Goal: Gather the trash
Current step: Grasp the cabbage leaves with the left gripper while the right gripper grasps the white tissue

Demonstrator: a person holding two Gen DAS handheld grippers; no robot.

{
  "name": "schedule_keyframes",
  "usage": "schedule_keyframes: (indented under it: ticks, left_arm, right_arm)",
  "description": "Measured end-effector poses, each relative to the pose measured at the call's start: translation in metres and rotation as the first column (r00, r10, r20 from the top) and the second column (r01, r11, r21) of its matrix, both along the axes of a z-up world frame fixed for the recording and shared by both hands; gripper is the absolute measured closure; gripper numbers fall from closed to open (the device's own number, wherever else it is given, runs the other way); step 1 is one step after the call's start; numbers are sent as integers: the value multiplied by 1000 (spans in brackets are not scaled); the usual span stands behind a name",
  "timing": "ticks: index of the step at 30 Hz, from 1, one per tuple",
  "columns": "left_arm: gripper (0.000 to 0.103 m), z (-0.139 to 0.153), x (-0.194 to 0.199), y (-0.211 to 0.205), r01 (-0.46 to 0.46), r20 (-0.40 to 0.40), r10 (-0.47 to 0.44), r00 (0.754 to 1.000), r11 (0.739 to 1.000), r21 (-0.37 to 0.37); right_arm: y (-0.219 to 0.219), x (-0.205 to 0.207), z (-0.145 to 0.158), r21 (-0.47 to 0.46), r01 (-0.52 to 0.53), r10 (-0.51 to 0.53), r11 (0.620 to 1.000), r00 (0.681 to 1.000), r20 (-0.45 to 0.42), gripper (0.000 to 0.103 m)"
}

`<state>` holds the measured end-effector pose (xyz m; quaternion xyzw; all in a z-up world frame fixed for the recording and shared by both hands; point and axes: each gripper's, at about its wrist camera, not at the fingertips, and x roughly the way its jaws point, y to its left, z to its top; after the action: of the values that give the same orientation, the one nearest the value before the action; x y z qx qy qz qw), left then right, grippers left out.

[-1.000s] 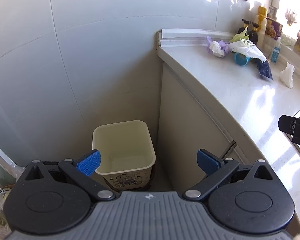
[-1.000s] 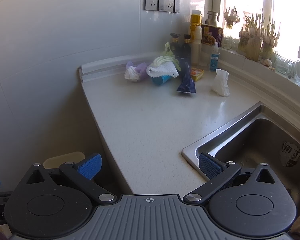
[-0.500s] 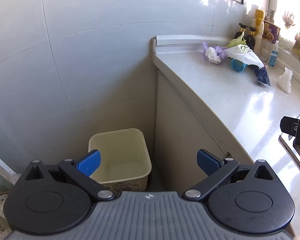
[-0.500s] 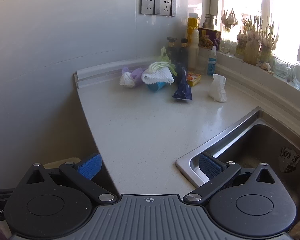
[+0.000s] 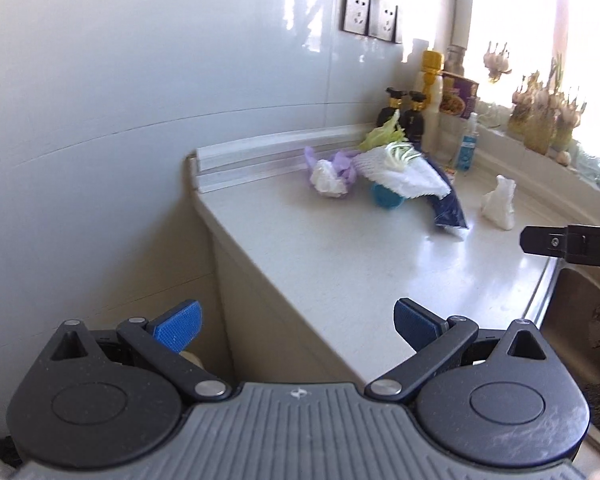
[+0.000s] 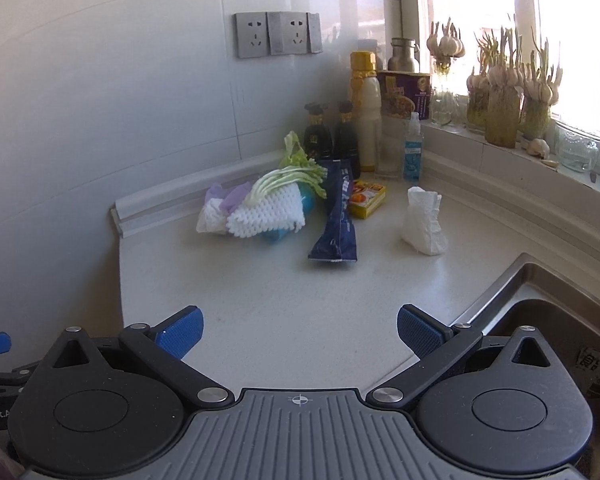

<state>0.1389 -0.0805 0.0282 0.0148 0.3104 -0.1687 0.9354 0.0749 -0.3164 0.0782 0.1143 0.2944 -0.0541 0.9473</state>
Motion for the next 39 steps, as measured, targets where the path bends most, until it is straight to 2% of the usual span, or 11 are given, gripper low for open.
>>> schedule_keyframes:
  ticks: [2,4,8,11,15,20,22,27,31,33,39]
  left_arm:
    - [0,2,15,-5,64,13,-63,998,996,-56]
    - [1,3,28,-11,93,38,-91,995,992,-80]
    - [2,8,56,-28,175,124,-164,979,980,-90]
    - [5,14,78,-46,243,172,-229,958,968,-64]
    - [7,19,112,-73,321,205,-313,927,947,-5]
    - [13,19,154,-113,400,199,-405,892,914,70]
    - [18,19,170,-131,439,177,-446,877,895,83]
    - [21,14,204,-170,485,129,-500,856,864,134]
    - [21,5,219,-198,477,124,-512,850,848,231]
    - [23,0,227,-207,459,112,-500,859,849,262]
    - [37,-15,249,-223,421,33,-443,896,869,260]
  right_arm:
    - [-16,13,0,51,-20,19,998,1000,19,0]
    - [-33,26,0,81,-40,37,996,999,36,0]
    - [-75,53,-4,117,25,-33,993,998,60,0]
    - [-105,70,-12,175,62,-70,983,997,45,1]
    - [-128,87,-23,186,78,-86,980,996,38,1]
    - [-160,109,-37,245,119,-128,962,992,21,5]
    - [-169,118,-45,272,133,-139,953,990,3,8]
    - [-184,135,-69,361,151,-144,920,988,-47,18]
    - [-191,146,-81,407,160,-142,899,987,-74,27]
    - [-193,151,-86,421,168,-147,891,986,-83,32]
    - [-195,164,-96,432,171,-144,886,985,-94,46]
